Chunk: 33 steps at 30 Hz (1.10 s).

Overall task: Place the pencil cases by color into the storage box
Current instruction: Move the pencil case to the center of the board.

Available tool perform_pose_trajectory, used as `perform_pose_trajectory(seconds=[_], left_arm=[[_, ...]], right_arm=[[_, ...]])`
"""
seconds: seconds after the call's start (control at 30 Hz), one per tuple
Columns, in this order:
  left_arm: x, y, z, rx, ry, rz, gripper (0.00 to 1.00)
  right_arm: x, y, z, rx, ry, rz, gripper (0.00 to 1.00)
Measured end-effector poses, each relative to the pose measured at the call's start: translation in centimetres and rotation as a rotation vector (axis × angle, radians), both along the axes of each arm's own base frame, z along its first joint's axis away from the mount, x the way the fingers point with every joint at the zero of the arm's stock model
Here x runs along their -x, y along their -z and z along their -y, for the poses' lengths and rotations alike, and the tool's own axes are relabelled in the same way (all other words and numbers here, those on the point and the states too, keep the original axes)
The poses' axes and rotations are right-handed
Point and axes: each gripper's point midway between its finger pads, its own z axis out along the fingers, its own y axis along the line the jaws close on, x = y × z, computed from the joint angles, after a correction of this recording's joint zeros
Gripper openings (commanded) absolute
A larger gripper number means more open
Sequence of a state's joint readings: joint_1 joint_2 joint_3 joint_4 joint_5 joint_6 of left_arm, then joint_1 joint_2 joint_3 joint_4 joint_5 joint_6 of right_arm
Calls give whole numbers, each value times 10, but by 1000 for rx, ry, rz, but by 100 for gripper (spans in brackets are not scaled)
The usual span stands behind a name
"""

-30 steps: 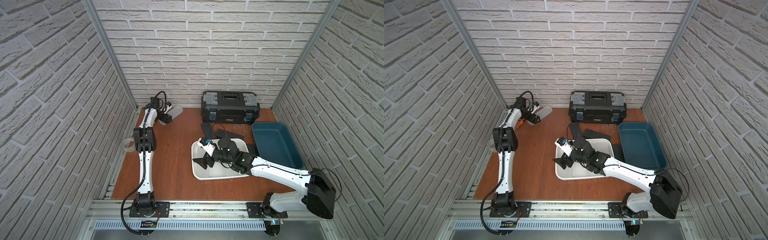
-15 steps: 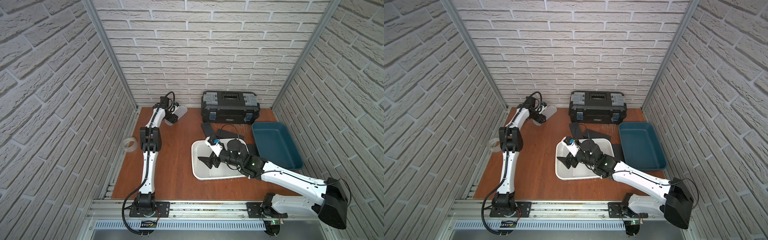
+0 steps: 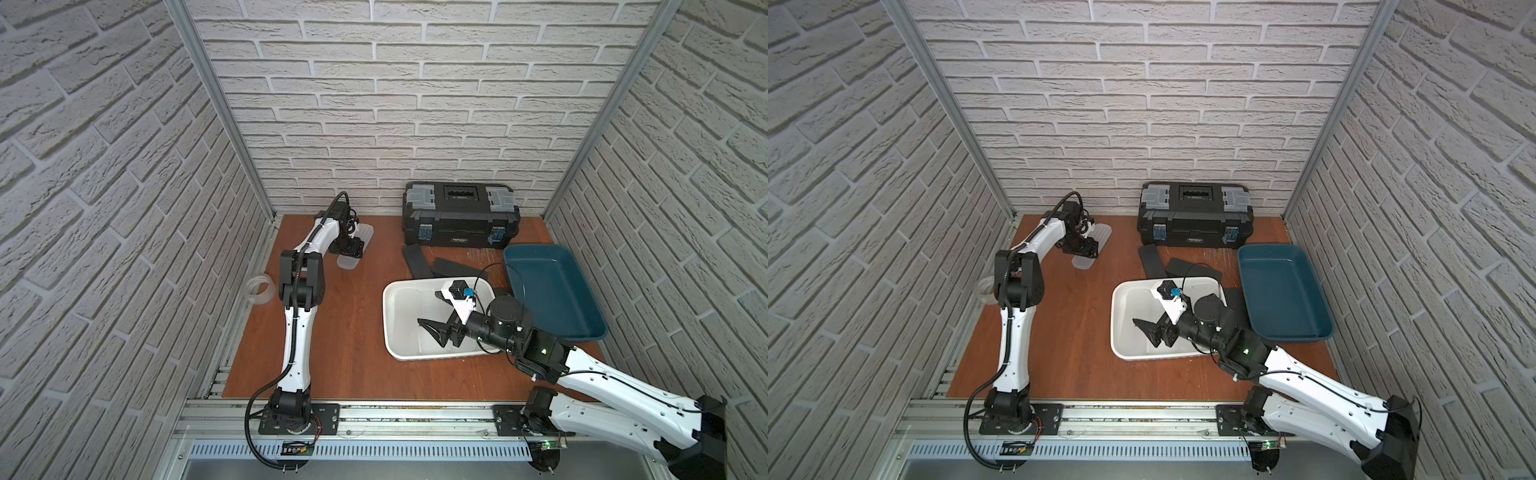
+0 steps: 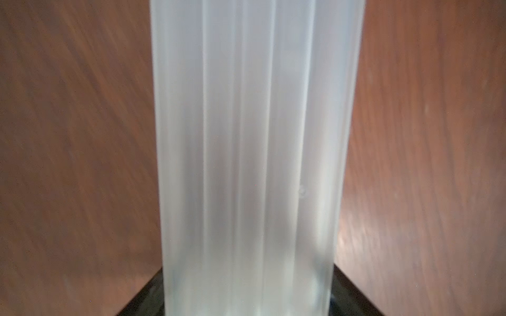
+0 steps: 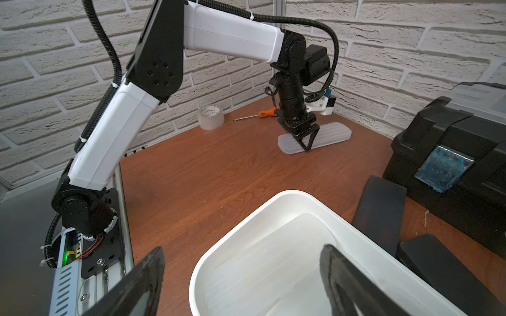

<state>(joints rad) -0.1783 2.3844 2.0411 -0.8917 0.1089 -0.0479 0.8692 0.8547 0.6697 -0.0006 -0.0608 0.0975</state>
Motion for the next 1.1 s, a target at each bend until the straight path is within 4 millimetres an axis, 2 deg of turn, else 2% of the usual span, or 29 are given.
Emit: perform_pose_trajectory(seconds=[0.33, 0.43, 0.53, 0.7, 0.8, 0.87, 0.93, 1.1], left_arm=[[124, 6, 18, -35, -100, -31, 72], [156, 8, 16, -49, -135, -24, 72], [181, 9, 15, -38, -184, 4, 73], [210, 9, 10, 28, -285, 59, 75], [217, 9, 8, 51, -328, 88, 76], [219, 8, 9, 62, -347, 105, 81], [222, 8, 11, 68, -355, 121, 98], [237, 2, 11, 87, -364, 151, 98]], right_arm=[[-8, 16, 11, 25, 121, -126, 88], [-17, 13, 13, 25, 182, -163, 88], [-25, 8, 17, 11, 244, -189, 88], [-36, 15, 22, 24, 346, -261, 88], [-42, 27, 19, 59, 394, -314, 89], [-44, 36, 15, 79, 413, -344, 90], [-44, 44, 11, 101, 427, -372, 91], [-50, 45, -3, 116, 444, -397, 93]])
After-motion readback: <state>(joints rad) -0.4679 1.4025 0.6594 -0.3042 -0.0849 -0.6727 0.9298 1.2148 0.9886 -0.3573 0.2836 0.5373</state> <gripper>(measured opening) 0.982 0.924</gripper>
